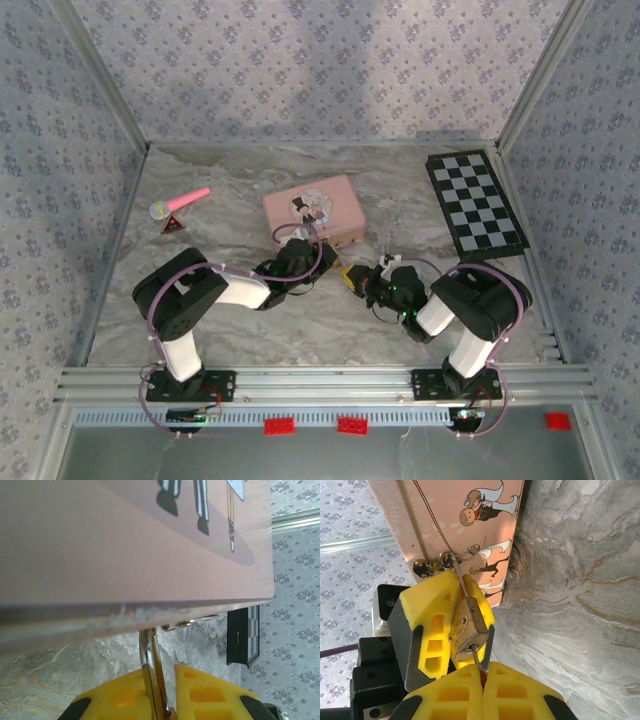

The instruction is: Unlock the padlock with the key

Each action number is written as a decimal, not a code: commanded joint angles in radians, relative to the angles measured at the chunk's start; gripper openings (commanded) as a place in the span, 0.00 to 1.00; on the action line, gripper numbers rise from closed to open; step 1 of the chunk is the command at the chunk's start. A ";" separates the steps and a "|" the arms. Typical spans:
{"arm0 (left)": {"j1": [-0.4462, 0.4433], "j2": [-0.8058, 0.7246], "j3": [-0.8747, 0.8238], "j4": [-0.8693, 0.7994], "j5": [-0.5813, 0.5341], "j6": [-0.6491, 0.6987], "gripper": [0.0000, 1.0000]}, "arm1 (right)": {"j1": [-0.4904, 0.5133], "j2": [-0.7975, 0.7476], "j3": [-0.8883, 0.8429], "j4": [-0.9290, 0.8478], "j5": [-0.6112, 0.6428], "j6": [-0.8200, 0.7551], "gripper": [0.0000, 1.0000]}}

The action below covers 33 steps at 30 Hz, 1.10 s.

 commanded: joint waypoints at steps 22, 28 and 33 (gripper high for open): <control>-0.015 -0.015 -0.004 0.066 0.116 -0.134 0.01 | 0.012 0.024 0.042 0.028 0.008 -0.004 0.00; -0.014 -0.017 -0.003 0.061 0.118 -0.132 0.01 | 0.009 0.021 0.045 0.028 0.008 -0.002 0.00; -0.013 -0.018 0.000 0.058 0.120 -0.131 0.01 | 0.007 0.023 0.045 0.028 0.005 -0.001 0.00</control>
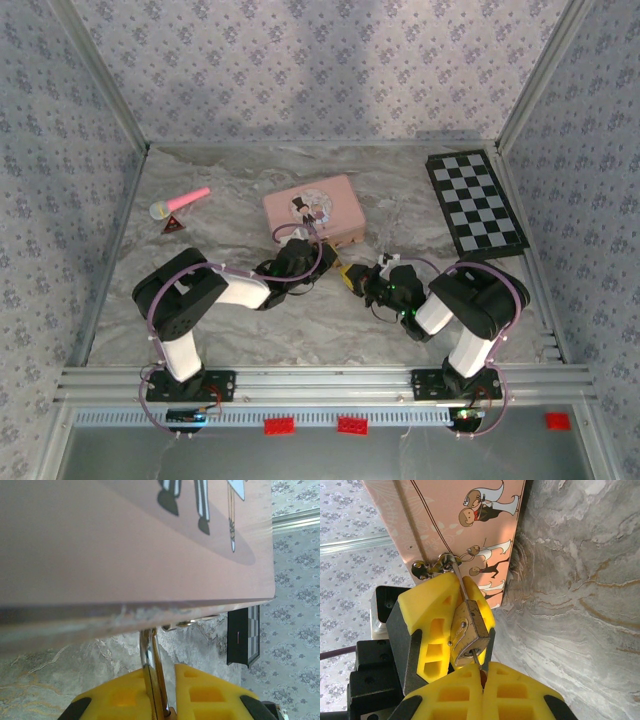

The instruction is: Unlock the padlock with the key

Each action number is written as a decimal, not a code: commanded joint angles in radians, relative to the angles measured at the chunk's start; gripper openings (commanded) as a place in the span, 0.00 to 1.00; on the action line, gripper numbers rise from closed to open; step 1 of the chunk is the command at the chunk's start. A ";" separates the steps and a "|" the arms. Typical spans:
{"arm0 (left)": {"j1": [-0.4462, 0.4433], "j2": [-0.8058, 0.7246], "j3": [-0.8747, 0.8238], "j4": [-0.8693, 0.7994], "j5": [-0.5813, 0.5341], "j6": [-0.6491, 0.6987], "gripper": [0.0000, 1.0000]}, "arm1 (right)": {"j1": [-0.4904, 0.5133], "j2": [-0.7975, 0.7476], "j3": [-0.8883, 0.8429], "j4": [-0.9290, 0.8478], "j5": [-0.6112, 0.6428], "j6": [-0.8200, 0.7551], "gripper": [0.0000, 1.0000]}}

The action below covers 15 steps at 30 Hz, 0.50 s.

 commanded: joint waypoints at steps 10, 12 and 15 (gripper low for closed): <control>-0.013 -0.020 -0.004 0.061 0.120 -0.136 0.01 | -0.002 0.012 0.041 0.028 0.002 0.003 0.00; -0.014 -0.021 -0.006 0.061 0.120 -0.135 0.01 | 0.001 0.015 0.044 0.027 0.006 0.011 0.00; -0.014 -0.026 -0.007 0.063 0.120 -0.136 0.01 | 0.006 0.006 0.045 0.028 0.016 0.011 0.00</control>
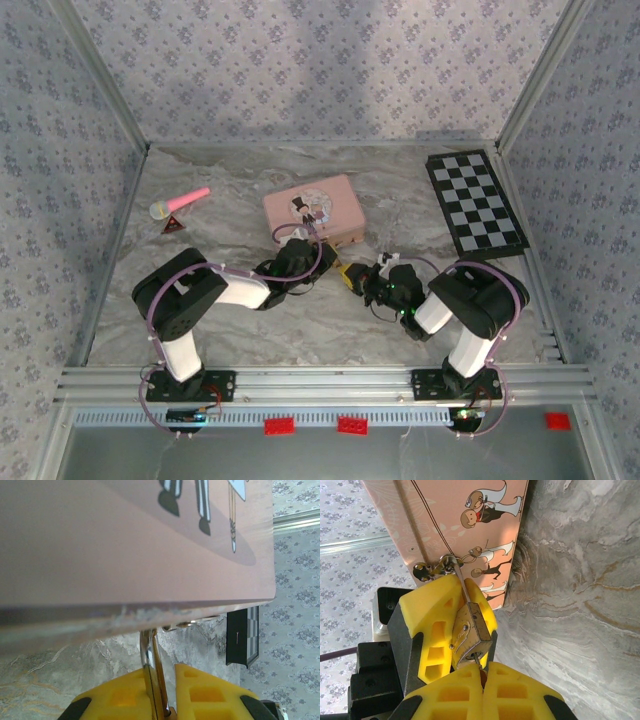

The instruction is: Unlock the padlock with the key

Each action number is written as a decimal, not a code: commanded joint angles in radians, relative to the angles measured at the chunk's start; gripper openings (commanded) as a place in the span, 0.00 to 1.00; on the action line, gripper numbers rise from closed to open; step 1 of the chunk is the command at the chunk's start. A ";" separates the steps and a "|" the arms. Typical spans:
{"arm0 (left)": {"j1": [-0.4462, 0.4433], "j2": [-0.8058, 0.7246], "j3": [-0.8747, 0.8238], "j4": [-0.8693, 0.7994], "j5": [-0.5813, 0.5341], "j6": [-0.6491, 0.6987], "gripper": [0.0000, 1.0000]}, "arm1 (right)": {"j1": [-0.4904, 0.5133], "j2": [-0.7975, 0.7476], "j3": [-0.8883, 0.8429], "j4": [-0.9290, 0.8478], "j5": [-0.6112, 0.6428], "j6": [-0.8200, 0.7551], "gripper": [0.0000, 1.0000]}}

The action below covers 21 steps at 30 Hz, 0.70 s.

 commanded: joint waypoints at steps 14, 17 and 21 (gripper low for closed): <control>-0.016 -0.033 -0.016 0.078 0.126 -0.139 0.01 | 0.007 0.012 0.042 0.029 0.023 0.004 0.00; -0.028 -0.046 -0.012 0.069 0.122 -0.136 0.01 | 0.003 0.014 0.055 0.029 0.016 0.004 0.00; -0.036 -0.053 -0.001 0.056 0.123 -0.127 0.01 | 0.002 0.007 0.066 0.029 0.018 0.001 0.00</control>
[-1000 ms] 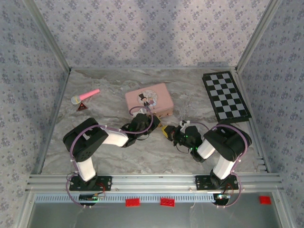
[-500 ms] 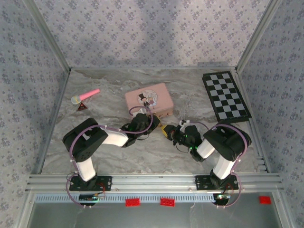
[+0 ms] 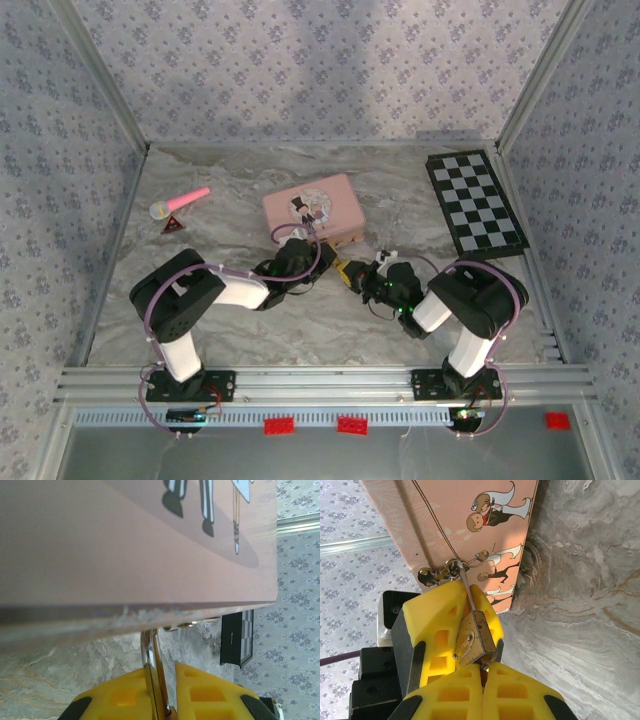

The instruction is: Unlock the padlock with the key

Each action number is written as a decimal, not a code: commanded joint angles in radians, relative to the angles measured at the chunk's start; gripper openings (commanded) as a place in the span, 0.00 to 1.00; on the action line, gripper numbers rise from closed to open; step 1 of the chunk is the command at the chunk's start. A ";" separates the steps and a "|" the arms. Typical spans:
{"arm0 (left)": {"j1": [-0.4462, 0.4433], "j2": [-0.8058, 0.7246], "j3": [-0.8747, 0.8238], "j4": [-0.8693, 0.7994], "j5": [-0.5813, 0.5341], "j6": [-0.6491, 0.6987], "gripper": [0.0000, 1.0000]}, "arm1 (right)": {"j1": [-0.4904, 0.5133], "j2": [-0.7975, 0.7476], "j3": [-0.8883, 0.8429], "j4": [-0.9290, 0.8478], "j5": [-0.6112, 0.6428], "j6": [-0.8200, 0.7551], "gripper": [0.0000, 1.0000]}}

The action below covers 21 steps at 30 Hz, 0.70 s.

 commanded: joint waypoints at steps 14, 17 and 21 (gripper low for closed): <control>-0.046 -0.035 0.009 0.036 0.115 -0.093 0.00 | -0.020 0.000 0.030 0.035 -0.012 -0.041 0.03; -0.044 -0.031 0.016 0.009 0.113 -0.090 0.00 | -0.028 -0.001 0.005 0.028 -0.017 -0.061 0.16; -0.036 -0.025 0.007 0.019 0.112 -0.099 0.00 | -0.044 -0.001 -0.027 0.024 -0.033 -0.080 0.27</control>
